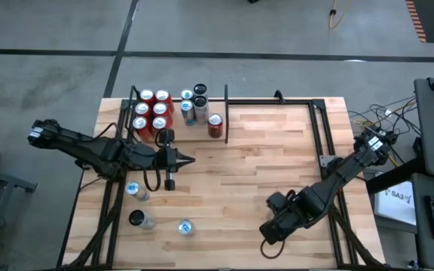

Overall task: Place canned beverage on shelf
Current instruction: Put the blue soda can on the shelf aligned with the other blue soda can

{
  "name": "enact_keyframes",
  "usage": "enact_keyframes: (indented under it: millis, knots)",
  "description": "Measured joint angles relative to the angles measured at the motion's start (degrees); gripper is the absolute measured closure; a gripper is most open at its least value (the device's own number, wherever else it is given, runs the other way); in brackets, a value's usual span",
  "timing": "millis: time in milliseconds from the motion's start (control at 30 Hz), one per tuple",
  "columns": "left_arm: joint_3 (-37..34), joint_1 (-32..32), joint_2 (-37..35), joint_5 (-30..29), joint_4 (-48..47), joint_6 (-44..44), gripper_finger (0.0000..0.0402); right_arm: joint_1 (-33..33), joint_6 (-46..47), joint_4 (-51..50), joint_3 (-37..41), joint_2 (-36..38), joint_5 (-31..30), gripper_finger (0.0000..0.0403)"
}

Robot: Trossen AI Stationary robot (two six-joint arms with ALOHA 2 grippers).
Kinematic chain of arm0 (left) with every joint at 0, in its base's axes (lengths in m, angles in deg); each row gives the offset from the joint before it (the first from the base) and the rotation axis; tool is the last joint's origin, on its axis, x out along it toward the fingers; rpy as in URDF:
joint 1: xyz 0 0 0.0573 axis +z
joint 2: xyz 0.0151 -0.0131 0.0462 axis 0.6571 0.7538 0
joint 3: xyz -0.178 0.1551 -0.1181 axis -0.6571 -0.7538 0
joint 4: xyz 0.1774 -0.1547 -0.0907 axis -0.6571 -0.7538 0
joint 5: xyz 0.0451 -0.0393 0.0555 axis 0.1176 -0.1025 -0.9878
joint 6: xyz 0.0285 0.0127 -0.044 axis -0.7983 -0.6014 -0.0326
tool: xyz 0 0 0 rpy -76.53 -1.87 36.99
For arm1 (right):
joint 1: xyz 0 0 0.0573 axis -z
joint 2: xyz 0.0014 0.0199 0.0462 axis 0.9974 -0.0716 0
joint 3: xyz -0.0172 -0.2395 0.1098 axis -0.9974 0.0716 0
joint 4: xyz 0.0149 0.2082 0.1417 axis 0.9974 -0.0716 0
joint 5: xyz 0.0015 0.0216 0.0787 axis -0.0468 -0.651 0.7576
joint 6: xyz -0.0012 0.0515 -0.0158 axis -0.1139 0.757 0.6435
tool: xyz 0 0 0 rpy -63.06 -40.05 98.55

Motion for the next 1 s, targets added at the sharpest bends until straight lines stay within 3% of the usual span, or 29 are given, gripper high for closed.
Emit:
enact_keyframes:
  millis: [200, 733, 867, 1000]
  knots:
    - [0.00, 0.00, 0.04, 0.02, 0.05, -1.22, 0.0402, -0.71, 3.61, -6.90, -0.10, -0.06, -0.07, 0.0394]
    - [0.00, 0.00, 0.04, 0.04, 1.76, -4.50, 0.0402, 1.74, -3.66, -7.00, -0.10, -0.06, -3.11, 0.0389]
    - [0.00, 0.00, 0.04, 0.04, 1.76, -4.69, 0.0402, 1.76, -0.75, -7.04, -0.10, -0.06, -3.11, 0.0352]
    - [0.00, 0.00, 0.03, 0.04, 1.76, -4.76, 0.0402, 1.74, 2.67, -7.74, -0.10, -0.06, -3.15, 0.0278]
